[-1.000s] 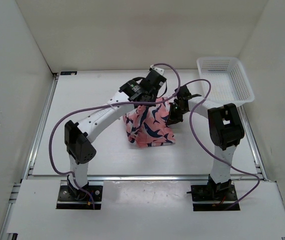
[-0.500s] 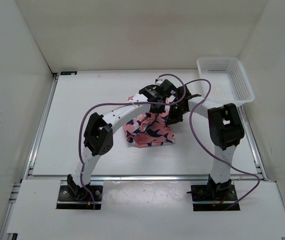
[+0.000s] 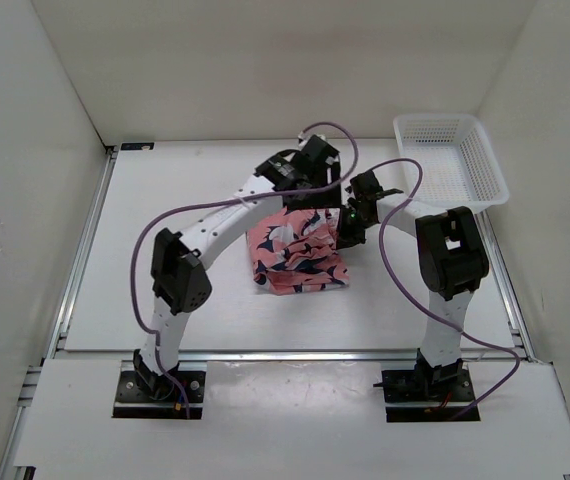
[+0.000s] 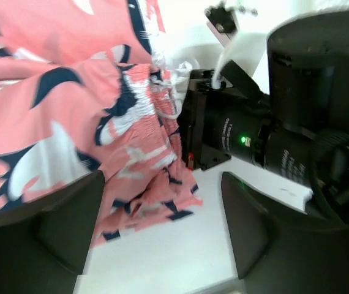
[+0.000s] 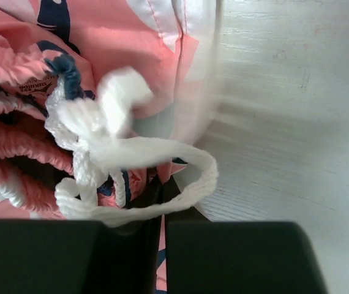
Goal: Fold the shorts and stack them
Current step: Fold the shorts
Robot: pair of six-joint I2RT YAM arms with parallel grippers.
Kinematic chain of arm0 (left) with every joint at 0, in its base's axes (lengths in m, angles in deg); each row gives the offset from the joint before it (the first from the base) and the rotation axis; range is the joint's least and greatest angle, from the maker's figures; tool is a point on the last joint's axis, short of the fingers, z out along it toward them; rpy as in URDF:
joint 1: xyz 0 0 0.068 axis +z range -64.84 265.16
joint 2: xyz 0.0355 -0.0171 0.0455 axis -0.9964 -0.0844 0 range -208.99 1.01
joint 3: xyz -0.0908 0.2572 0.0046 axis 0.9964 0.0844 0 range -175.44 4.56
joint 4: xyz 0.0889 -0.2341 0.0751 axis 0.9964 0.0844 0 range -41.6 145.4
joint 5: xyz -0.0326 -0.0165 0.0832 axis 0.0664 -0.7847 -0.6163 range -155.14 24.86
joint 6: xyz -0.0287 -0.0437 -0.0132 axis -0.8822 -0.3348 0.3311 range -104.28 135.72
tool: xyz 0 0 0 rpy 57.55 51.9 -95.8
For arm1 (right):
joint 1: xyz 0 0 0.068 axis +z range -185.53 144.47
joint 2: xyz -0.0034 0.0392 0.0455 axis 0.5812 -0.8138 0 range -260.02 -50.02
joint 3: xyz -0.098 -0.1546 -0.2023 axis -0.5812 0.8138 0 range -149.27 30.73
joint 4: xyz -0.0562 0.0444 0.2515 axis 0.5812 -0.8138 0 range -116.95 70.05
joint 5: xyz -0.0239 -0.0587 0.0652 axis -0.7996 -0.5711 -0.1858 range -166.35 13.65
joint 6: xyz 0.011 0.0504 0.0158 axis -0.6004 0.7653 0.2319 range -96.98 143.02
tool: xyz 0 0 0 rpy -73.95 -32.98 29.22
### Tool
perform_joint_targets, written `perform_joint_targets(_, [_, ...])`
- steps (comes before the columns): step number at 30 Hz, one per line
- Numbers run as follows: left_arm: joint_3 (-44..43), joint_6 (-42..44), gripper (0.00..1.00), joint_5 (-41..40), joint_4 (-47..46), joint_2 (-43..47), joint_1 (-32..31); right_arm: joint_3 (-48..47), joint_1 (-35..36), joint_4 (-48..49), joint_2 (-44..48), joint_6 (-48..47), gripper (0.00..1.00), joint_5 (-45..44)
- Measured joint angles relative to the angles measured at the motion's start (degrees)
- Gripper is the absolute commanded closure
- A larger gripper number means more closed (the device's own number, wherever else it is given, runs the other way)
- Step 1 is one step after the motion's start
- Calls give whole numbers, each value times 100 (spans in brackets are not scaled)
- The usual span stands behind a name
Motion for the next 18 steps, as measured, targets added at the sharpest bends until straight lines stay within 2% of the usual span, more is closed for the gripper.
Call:
perform_joint_targets(1, [114,-37,26,87,-4,188,90,9,-2,13,4,11,91,2])
perform_joint_targets(2, [227,-68,32,142,-2,389,201,33,-2,35,26,22,81,-2])
perform_joint_targets(3, [393,-85,45,181,-42,619,330,66,-2,57,52,48,75,-4])
perform_joint_targets(4, [579,-105,54,195,-61,868,468,114,0,87,101,68,72,-26])
perform_joint_targets(6, [920,-138,71,188,-74,1307,721,240,9,55,267,68,60,-203])
perform_joint_targets(7, [1145,-133,82,181,-96,1541,872,310,13,2,367,42,59,-326])
perform_joint_targets(8, [1335,-142,87,160,-81,1720,990,367,15,-103,481,17,59,-481])
perform_joint_targets(11, [1818,-131,90,125,-90,1991,1180,527,11,-446,905,-70,58,-1001])
perform_joint_targets(15, [2509,-140,90,190,-162,1971,1202,634,7,-793,1744,-175,72,-1384])
perform_joint_targets(18, [3150,-149,90,490,-435,1926,1215,483,85,-879,2105,-184,72,-1373])
